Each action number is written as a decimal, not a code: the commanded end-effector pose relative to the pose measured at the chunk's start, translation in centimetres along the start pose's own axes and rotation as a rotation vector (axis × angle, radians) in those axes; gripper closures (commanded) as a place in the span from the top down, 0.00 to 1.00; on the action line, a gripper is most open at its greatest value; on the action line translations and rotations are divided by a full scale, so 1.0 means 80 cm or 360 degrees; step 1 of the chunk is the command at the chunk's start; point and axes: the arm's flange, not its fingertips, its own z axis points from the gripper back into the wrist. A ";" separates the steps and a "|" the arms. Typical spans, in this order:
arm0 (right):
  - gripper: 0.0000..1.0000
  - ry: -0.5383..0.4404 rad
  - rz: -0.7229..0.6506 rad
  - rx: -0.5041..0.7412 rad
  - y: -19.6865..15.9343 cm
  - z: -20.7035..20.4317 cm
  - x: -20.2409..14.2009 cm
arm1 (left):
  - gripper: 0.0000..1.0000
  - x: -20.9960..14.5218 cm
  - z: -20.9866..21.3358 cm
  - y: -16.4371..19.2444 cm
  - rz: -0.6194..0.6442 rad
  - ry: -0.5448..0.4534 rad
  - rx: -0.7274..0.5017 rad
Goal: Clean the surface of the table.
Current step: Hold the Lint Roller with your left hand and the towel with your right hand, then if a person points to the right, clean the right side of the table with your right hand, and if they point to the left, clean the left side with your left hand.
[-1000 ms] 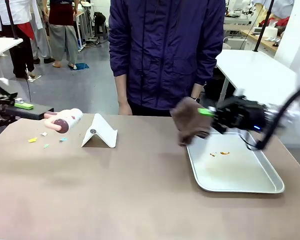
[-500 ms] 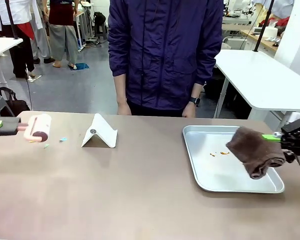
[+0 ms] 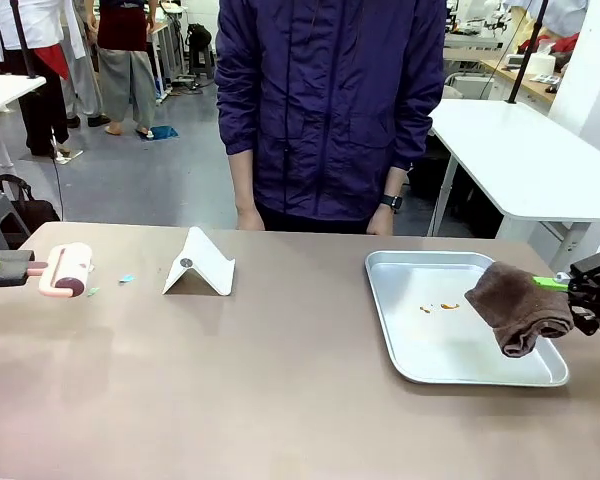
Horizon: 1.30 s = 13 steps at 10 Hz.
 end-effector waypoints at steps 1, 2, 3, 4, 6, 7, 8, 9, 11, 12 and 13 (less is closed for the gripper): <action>0.00 0.0026 0.0019 0.0010 0.010 -0.001 -0.005 | 0.00 -0.012 0.001 -0.009 -0.0014 -0.0011 0.0045; 0.00 0.0026 0.0019 0.0010 0.010 -0.001 -0.005 | 0.00 -0.012 0.001 -0.009 -0.0014 -0.0011 0.0045; 0.00 0.0026 0.0019 0.0010 0.010 -0.001 -0.005 | 0.00 -0.012 0.001 -0.009 -0.0014 -0.0011 0.0045; 0.00 0.0026 0.0019 0.0010 0.010 -0.001 -0.005 | 0.00 -0.012 0.001 -0.009 -0.0014 -0.0011 0.0045; 0.00 0.0026 0.0019 0.0010 0.010 -0.001 -0.005 | 0.00 -0.012 0.001 -0.009 -0.0014 -0.0011 0.0045; 0.00 0.0026 0.0019 0.0010 0.010 -0.001 -0.005 | 0.00 -0.012 0.001 -0.009 -0.0014 -0.0011 0.0045; 0.00 0.0026 0.0019 0.0010 0.010 -0.001 -0.005 | 0.00 -0.012 0.001 -0.009 -0.0014 -0.0011 0.0045; 0.00 0.0026 0.0019 0.0010 0.010 -0.001 -0.005 | 0.00 -0.012 0.001 -0.009 -0.0014 -0.0011 0.0045; 0.00 0.0026 0.0019 0.0010 0.010 -0.001 -0.005 | 0.00 -0.012 0.001 -0.009 -0.0014 -0.0011 0.0045; 0.00 0.0026 0.0019 0.0010 0.010 -0.001 -0.005 | 0.00 -0.012 0.001 -0.009 -0.0014 -0.0011 0.0045; 0.00 0.0026 0.0019 0.0010 0.010 -0.001 -0.005 | 0.00 -0.012 0.001 -0.009 -0.0014 -0.0011 0.0045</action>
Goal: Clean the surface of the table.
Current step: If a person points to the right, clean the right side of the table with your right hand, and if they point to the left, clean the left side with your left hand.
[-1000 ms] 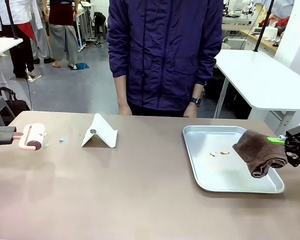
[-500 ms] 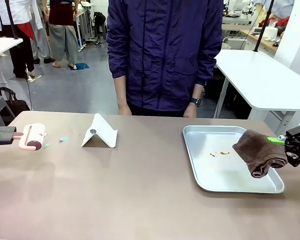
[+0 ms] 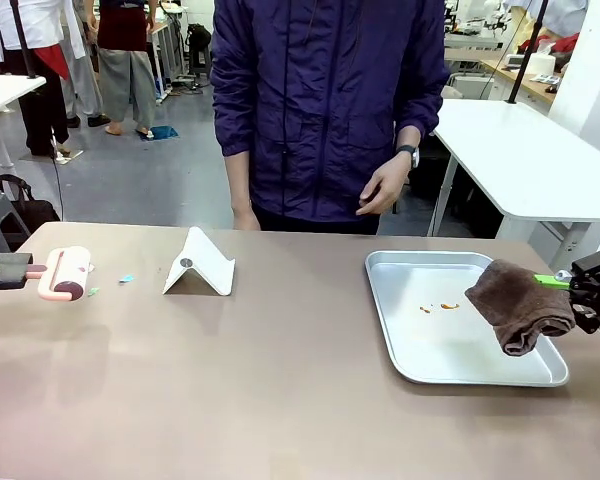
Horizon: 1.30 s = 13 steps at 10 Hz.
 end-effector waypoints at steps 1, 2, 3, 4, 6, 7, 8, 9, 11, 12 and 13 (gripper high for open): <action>0.00 0.0021 0.0006 0.0008 0.006 -0.001 -0.004 | 0.00 -0.008 -0.001 -0.007 -0.0007 -0.0003 0.0005; 0.00 0.0021 0.0006 0.0008 0.006 -0.001 -0.004 | 0.00 -0.008 -0.001 -0.007 -0.0007 -0.0003 0.0005; 0.00 0.0021 0.0006 0.0008 0.006 -0.001 -0.004 | 0.00 -0.008 -0.001 -0.007 -0.0007 -0.0003 0.0005; 0.00 0.0021 0.0006 0.0008 0.006 -0.001 -0.004 | 0.00 -0.008 -0.001 -0.007 -0.0007 -0.0003 0.0005; 0.00 0.0021 0.0006 0.0008 0.006 -0.001 -0.004 | 0.00 -0.008 -0.001 -0.007 -0.0007 -0.0003 0.0005; 0.00 0.0021 0.0006 0.0008 0.006 -0.001 -0.004 | 0.00 -0.008 -0.001 -0.007 -0.0007 -0.0003 0.0005; 0.00 0.0021 0.0006 0.0008 0.006 -0.001 -0.004 | 0.00 -0.008 -0.001 -0.007 -0.0007 -0.0003 0.0005; 0.00 0.0021 0.0006 0.0008 0.006 -0.001 -0.004 | 0.00 -0.008 -0.001 -0.007 -0.0007 -0.0003 0.0005; 0.09 0.0037 0.0042 -0.0044 0.007 -0.001 0.004 | 0.00 -0.008 -0.001 -0.007 -0.0007 -0.0003 0.0005; 0.09 -0.0001 0.0078 -0.0153 0.022 -0.004 0.011 | 0.00 -0.008 -0.001 -0.007 -0.0007 -0.0003 0.0005; 0.09 -0.0013 0.0138 -0.0278 0.041 -0.004 0.019 | 0.00 -0.008 -0.001 -0.007 -0.0007 -0.0003 0.0005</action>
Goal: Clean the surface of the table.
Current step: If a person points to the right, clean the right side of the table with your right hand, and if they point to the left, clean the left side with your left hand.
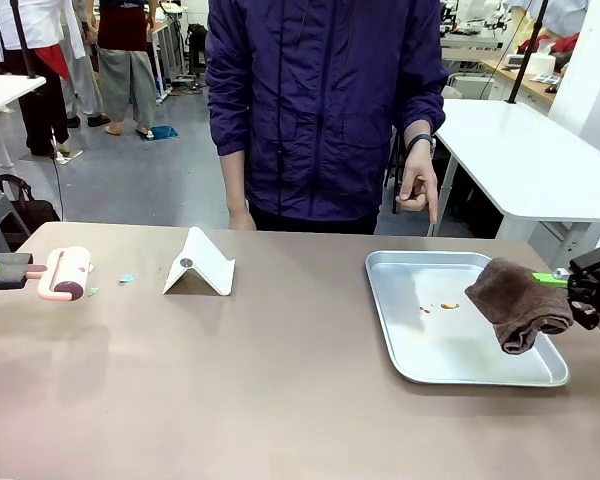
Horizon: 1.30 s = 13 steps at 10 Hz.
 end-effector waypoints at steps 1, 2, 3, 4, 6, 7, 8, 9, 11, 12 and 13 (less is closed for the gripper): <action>0.09 -0.0063 0.0114 -0.0294 0.041 -0.001 0.019 | 0.00 -0.008 -0.001 -0.007 -0.0008 -0.0003 0.0005; 0.09 -0.0046 0.0136 -0.0467 0.057 -0.006 0.036 | 0.00 -0.008 -0.001 -0.007 -0.0008 -0.0003 0.0005; 0.09 -0.0144 0.0115 -0.0719 0.063 -0.016 0.052 | 0.00 -0.008 -0.001 -0.007 -0.0008 -0.0003 0.0005; 0.09 -0.0138 0.0126 -0.0872 0.066 -0.027 0.071 | 0.00 -0.008 -0.001 -0.007 -0.0008 -0.0003 0.0005; 0.09 -0.0376 0.0198 -0.1325 0.061 -0.059 0.116 | 0.00 -0.008 -0.001 -0.007 -0.0008 -0.0003 0.0005; 0.09 -0.0457 0.0240 -0.1453 0.055 -0.073 0.135 | 0.00 -0.008 -0.001 -0.007 -0.0008 -0.0003 0.0005; 0.09 -0.0500 0.0259 -0.1521 0.046 -0.085 0.154 | 0.00 -0.008 -0.001 -0.007 -0.0008 -0.0003 0.0005; 0.09 -0.0541 0.0238 -0.1544 0.036 -0.096 0.170 | 0.00 -0.008 -0.001 -0.007 -0.0008 -0.0003 0.0005; 0.09 -0.0431 0.0186 -0.1558 0.014 -0.115 0.188 | 0.00 -0.008 -0.001 -0.007 -0.0008 -0.0003 0.0005; 0.09 -0.0393 0.0178 -0.1526 0.006 -0.123 0.190 | 0.00 -0.008 -0.001 -0.007 -0.0008 -0.0003 0.0005; 0.09 -0.0316 0.0153 -0.1473 0.002 -0.131 0.190 | 0.00 -0.008 -0.001 -0.007 -0.0008 -0.0003 0.0005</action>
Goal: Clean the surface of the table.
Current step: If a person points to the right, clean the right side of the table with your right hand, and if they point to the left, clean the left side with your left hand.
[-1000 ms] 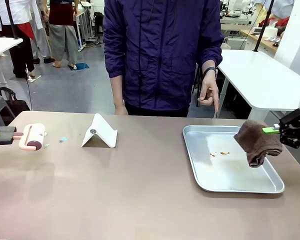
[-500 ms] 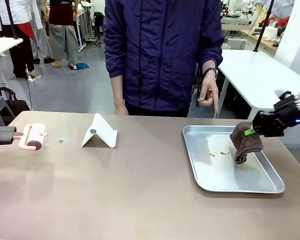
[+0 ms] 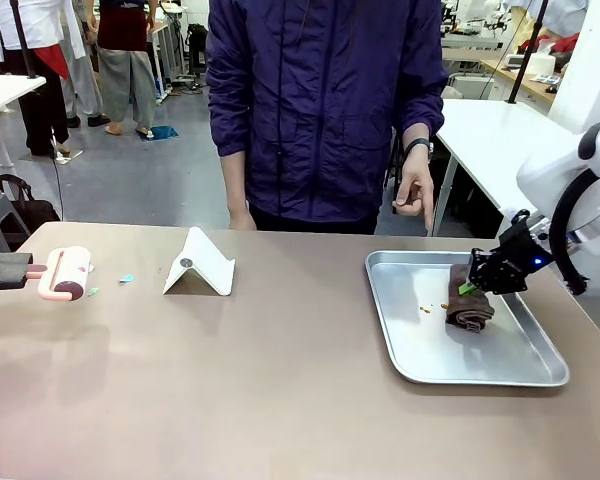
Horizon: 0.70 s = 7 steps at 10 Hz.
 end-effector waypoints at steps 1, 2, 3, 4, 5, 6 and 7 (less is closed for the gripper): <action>0.09 0.0074 0.0001 0.0103 0.021 -0.002 0.004 | 0.00 -0.007 -0.001 -0.006 -0.0007 -0.0001 0.0005; 0.09 0.0093 0.0016 0.0110 0.031 -0.013 0.003 | 0.00 -0.007 -0.001 -0.006 -0.0007 -0.0001 0.0005; 0.09 0.0144 0.0060 0.0137 0.045 -0.025 -0.002 | 0.00 -0.007 -0.001 -0.006 -0.0007 -0.0001 0.0005; 0.09 0.0158 0.0098 0.0150 0.061 -0.035 -0.006 | 0.00 -0.007 -0.001 -0.006 -0.0007 -0.0001 0.0005; 0.09 0.0176 0.0119 0.0160 0.077 -0.043 -0.009 | 0.00 -0.007 -0.001 -0.006 -0.0007 -0.0001 0.0005; 0.09 0.0202 0.0175 0.0163 0.092 -0.048 -0.015 | 0.00 -0.007 -0.001 -0.006 -0.0007 -0.0001 0.0005; 0.09 0.0212 0.0221 0.0177 0.108 -0.051 -0.022 | 0.00 -0.007 -0.001 -0.006 -0.0007 -0.0001 0.0005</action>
